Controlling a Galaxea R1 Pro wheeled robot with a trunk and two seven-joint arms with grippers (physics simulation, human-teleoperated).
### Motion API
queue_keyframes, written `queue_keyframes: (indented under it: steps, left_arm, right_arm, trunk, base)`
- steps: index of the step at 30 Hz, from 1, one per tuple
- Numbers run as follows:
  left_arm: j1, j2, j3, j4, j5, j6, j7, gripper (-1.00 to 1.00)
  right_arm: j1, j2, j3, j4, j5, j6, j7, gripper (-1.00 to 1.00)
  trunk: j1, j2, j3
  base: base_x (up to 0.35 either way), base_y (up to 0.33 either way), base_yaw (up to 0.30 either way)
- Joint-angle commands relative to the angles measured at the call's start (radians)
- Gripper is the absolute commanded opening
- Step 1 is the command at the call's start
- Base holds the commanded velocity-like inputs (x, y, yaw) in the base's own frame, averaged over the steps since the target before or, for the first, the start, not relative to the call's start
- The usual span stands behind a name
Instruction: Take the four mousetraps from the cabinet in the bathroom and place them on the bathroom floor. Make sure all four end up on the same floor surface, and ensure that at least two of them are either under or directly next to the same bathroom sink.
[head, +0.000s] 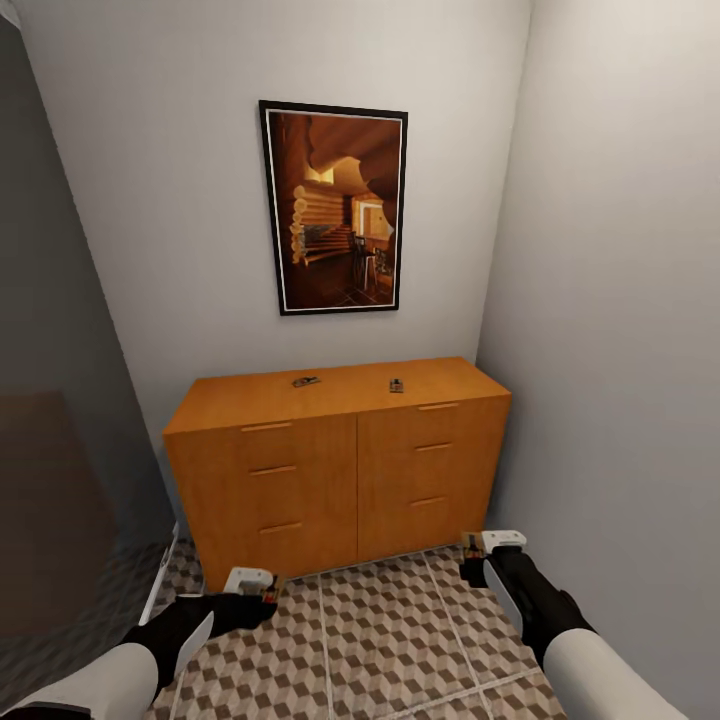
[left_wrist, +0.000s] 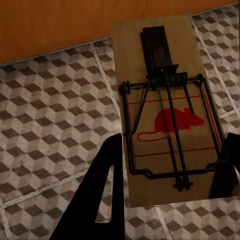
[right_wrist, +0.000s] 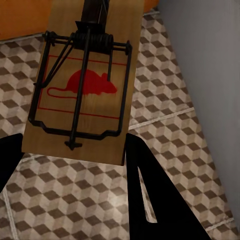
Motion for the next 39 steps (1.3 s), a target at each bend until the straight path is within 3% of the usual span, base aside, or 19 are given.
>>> queue_keyframes:
  steps: [1, 10, 17, 28, 39]
  left_arm:
    - [0.000, 0.001, -0.007, -0.002, 0.006, 0.004, 0.000, -1.00]
    - [0.000, -0.003, -0.008, 0.000, 0.008, -0.012, 0.002, -1.00]
    - [0.000, -0.025, -0.008, -0.003, 0.009, -0.013, -0.001, -1.00]
    - [0.000, -0.028, 0.013, -0.003, 0.046, -0.013, -0.006, -1.00]
    - [0.000, -0.028, 0.014, -0.003, 0.050, -0.014, -0.006, -1.00]
  right_arm:
    - [0.000, -0.002, 0.007, -0.001, -0.013, 0.004, -0.007, -1.00]
    - [-0.001, -0.005, 0.007, -0.001, -0.013, 0.004, -0.004, -1.00]
    - [-0.001, -0.001, 0.007, -0.001, -0.016, 0.004, -0.011, -1.00]
    - [-0.001, -0.002, 0.007, 0.001, -0.018, 0.006, -0.009, -1.00]
    - [-0.001, 0.000, 0.007, 0.001, -0.019, 0.006, -0.010, -1.00]
  trunk:
    - [0.000, -0.001, -0.001]
    - [0.000, -0.001, -0.001]
    - [0.000, -0.001, -0.001]
    - [0.000, -0.001, -0.001]
    - [0.000, -0.001, -0.001]
  base:
    - [0.000, 0.000, 0.000]
    - [0.000, 0.000, 0.000]
    - [-0.051, 0.000, 0.000]
    - [-0.311, 0.000, 0.000]
    - [-0.345, 0.000, 0.000]
